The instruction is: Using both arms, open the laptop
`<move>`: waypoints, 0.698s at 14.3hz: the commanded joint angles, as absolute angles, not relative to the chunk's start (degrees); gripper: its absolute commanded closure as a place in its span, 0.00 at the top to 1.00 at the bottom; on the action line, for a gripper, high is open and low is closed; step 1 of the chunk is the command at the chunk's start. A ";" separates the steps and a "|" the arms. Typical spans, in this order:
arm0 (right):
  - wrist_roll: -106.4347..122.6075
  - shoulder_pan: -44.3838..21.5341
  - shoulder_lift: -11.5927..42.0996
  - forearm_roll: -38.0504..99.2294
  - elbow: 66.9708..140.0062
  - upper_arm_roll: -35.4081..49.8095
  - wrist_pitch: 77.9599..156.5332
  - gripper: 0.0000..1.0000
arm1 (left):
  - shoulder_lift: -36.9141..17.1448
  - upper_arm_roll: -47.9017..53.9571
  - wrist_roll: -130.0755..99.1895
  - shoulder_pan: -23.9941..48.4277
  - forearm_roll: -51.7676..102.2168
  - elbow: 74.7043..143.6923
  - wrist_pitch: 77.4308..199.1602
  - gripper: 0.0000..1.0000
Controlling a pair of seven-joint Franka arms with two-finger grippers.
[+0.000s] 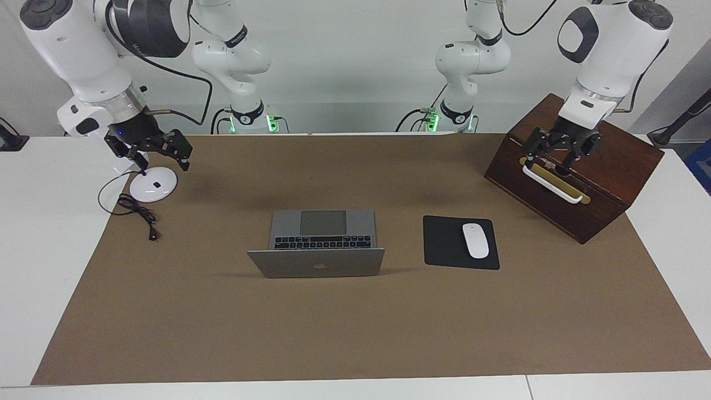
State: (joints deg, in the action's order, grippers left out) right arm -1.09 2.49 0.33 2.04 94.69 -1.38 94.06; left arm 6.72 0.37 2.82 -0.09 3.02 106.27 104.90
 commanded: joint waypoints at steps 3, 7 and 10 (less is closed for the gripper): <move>-1.93 2.46 -1.23 2.46 96.33 -1.32 93.78 1.00 | 6.51 1.05 2.72 -1.05 1.93 102.58 103.63 1.00; -1.76 2.55 -1.14 2.37 96.33 -1.41 93.78 1.00 | 5.19 1.14 2.72 -1.41 1.93 98.28 100.48 1.00; -1.76 2.55 -1.23 2.37 96.33 -1.41 93.87 1.00 | 2.03 1.14 2.72 -1.41 1.93 89.94 90.82 1.00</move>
